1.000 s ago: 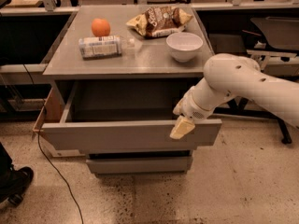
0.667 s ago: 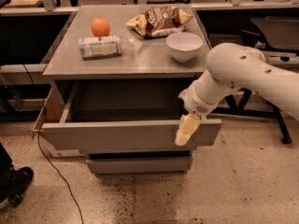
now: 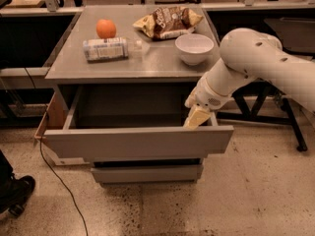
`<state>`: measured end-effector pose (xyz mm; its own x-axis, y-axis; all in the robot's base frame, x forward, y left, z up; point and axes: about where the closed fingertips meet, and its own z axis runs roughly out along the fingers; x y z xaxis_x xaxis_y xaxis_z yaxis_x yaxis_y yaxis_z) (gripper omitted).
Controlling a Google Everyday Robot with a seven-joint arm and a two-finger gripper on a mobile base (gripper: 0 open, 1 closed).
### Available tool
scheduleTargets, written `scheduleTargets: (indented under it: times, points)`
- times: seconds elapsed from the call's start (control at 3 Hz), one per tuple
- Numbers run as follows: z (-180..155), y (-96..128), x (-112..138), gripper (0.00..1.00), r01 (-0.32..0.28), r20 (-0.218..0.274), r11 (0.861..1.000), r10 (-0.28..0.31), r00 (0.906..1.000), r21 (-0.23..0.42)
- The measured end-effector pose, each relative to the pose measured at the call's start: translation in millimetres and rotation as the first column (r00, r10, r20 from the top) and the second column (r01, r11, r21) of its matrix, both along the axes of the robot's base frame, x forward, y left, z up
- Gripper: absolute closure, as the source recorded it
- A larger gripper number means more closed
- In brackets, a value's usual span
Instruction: Open top drawer
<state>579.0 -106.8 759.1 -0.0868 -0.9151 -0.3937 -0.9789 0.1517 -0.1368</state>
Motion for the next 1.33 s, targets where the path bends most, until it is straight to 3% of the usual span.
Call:
scheduleTargets:
  times: [0.33, 0.67, 1.33]
  points:
    - [4, 0, 15, 0.78, 0.009, 0.017, 1.0, -0.009, 0.9998, 0.012]
    - [6, 1, 22, 0.99, 0.017, 0.028, 1.0, -0.017, 0.9994, 0.023]
    - [-4, 8, 40, 1.0, 0.039, 0.054, 0.997, -0.042, 0.9976, 0.067]
